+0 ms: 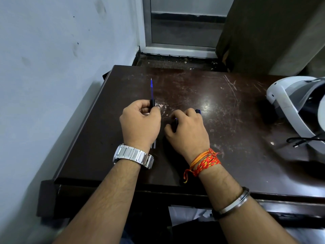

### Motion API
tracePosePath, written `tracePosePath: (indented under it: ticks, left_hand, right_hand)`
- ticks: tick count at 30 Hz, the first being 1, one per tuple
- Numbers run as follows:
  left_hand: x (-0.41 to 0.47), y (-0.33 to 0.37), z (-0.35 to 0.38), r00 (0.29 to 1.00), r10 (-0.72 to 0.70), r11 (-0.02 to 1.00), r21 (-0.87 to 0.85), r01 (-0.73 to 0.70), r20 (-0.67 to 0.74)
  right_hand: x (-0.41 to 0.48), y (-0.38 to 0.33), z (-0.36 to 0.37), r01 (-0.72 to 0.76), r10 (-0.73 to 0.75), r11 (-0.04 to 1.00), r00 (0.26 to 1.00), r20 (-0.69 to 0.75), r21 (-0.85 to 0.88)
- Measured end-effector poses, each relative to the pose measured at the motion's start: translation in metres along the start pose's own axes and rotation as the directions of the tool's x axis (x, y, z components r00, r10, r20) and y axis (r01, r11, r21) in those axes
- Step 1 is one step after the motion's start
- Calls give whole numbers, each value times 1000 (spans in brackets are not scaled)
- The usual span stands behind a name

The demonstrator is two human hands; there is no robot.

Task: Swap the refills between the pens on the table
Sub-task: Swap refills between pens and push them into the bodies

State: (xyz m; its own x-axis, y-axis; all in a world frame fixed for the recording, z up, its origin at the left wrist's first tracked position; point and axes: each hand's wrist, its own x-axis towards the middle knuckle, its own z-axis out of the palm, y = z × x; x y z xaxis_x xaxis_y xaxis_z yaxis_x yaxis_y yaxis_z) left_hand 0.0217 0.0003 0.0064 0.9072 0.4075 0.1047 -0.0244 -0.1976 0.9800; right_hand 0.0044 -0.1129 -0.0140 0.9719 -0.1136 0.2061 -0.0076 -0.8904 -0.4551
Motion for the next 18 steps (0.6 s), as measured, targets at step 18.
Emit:
tracePosePath:
  ticks: [18]
  left_hand:
    - [-2, 0, 1, 998, -9, 1000, 17, 8, 66]
  right_hand:
    - [-1, -2, -9, 19, -18, 1000, 996, 91, -12]
